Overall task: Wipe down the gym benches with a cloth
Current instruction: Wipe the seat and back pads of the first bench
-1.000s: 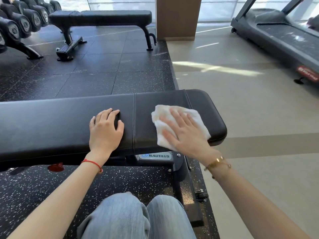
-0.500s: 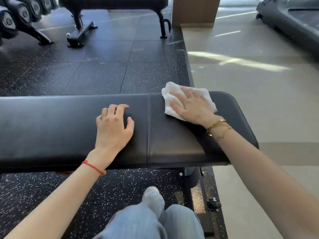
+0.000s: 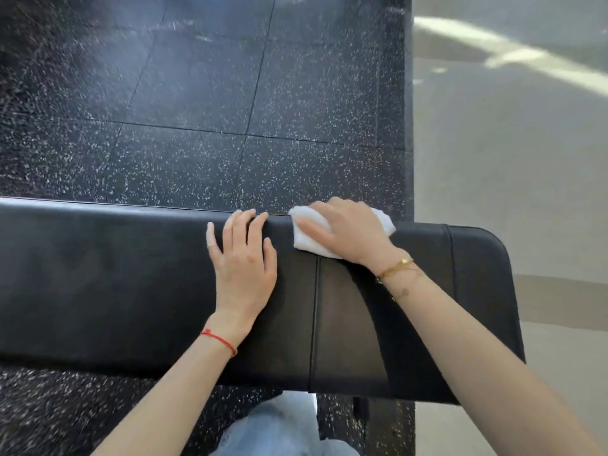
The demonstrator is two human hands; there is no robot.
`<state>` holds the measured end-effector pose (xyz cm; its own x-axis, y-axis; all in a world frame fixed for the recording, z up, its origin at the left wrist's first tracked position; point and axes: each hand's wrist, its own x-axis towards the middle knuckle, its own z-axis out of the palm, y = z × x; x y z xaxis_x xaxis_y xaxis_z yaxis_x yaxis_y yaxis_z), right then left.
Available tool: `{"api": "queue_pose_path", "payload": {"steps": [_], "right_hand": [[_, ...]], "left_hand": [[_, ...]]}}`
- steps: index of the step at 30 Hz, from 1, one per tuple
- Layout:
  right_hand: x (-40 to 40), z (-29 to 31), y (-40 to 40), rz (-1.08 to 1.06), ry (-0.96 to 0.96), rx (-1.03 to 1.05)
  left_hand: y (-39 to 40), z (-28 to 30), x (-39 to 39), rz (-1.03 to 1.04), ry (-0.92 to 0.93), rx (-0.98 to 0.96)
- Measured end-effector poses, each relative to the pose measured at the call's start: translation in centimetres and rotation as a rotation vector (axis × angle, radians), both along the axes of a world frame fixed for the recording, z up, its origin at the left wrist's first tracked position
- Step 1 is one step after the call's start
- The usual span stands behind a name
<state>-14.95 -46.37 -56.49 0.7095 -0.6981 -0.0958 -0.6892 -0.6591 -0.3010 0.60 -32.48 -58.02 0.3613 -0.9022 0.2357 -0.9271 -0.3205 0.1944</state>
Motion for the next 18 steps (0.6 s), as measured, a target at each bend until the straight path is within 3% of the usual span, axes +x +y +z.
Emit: {"api": "queue_pose_path", "payload": {"steps": [6,11,14,18], "right_hand": [[-6.9,-0.1,-1.9,-0.119,0.086,-0.074],[-0.7,-0.1,-1.7,-0.031,0.113,0.090],[3.4,-0.6,-0.3,0.019,0.058,0.078],[1.2,-0.1,-0.6,-0.001,-0.006,0.182]], "left_hand": [[-1.7,0.6,1.2,-0.049,0.030,0.121],[-1.9,0.9,1.0,-0.057,0.084,0.159],[-2.0,1.0,1.0,-0.057,0.129,0.165],[-2.1,1.2,1.0,-0.057,0.142,0.181]]}}
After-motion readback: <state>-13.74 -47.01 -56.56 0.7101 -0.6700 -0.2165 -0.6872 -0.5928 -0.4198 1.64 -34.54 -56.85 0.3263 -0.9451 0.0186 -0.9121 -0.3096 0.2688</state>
